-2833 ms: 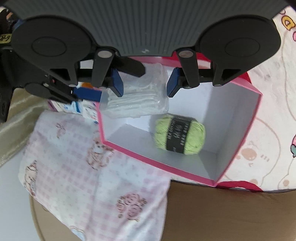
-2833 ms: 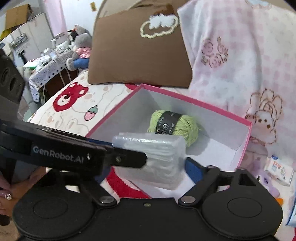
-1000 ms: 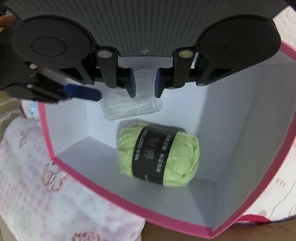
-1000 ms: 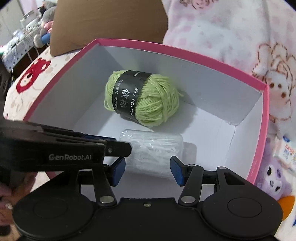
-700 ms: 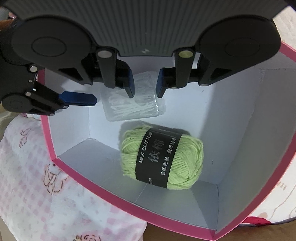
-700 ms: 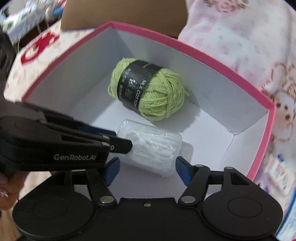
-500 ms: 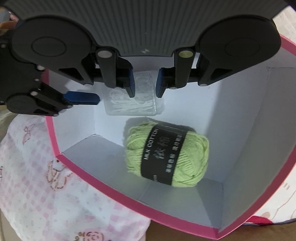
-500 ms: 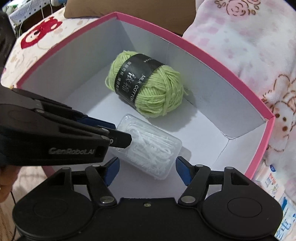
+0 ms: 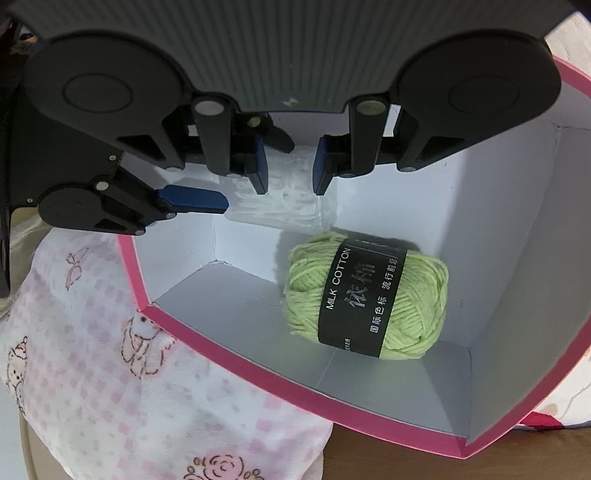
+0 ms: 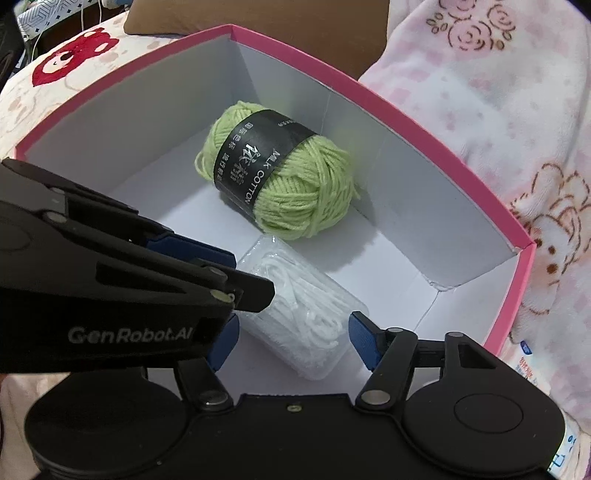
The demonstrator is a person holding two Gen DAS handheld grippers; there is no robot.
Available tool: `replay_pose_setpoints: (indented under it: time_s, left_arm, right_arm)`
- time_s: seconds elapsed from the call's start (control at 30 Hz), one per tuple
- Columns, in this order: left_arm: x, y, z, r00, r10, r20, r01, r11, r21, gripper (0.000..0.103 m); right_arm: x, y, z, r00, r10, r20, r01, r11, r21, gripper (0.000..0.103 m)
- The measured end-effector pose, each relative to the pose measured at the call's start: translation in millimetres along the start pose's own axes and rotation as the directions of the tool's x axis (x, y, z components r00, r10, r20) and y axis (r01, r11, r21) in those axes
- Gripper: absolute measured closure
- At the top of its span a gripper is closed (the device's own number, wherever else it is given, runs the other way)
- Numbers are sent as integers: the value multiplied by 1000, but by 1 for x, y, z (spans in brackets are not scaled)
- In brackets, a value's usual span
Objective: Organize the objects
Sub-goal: 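Open the left gripper and withdraw it from the pink box, then move the left tool toward the orange makeup sponge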
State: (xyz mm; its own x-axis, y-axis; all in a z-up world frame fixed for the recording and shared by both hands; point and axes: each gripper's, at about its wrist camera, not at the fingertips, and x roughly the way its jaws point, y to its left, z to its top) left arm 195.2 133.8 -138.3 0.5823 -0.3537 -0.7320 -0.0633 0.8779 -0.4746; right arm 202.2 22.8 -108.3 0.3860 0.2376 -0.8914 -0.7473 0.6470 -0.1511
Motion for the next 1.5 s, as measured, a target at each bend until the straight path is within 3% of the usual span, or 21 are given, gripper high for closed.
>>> replay_pose_setpoints:
  time_s: [0.1, 0.27, 0.53, 0.77, 1.17, 1.37, 1.5]
  left_arm:
    - [0, 2, 1, 1000, 4, -7, -4, 1000, -5, 79]
    - [-3, -1, 1, 999, 35, -25, -35, 999, 1, 78]
    - [-31, -15, 4, 995, 93, -30, -90, 992, 86, 62]
    - [-69, -29, 4, 993, 120, -17, -117, 984, 138, 57]
    - [-122, -73, -11, 988, 152, 26, -154, 972, 176, 52]
    - [-149, -90, -20, 987, 162, -10, -158, 973, 167, 45]
    - [-168, -102, -29, 986, 164, -24, -157, 970, 185, 41]
  right_arm:
    - [0, -2, -1, 1000, -10, 4, 10, 1000, 15, 38]
    - [-16, -3, -7, 995, 53, 79, -54, 998, 16, 37]
    - [-60, -10, -21, 980, 93, 177, -109, 991, 81, 35]
    - [-100, -5, -31, 966, 107, 234, -133, 986, 101, 34]
    - [-159, 2, -62, 946, 78, 315, -118, 987, 108, 23]
    - [-195, 2, -79, 942, 65, 328, -101, 990, 96, 21]
    - [-216, 0, -96, 932, 43, 360, -80, 993, 87, 15]
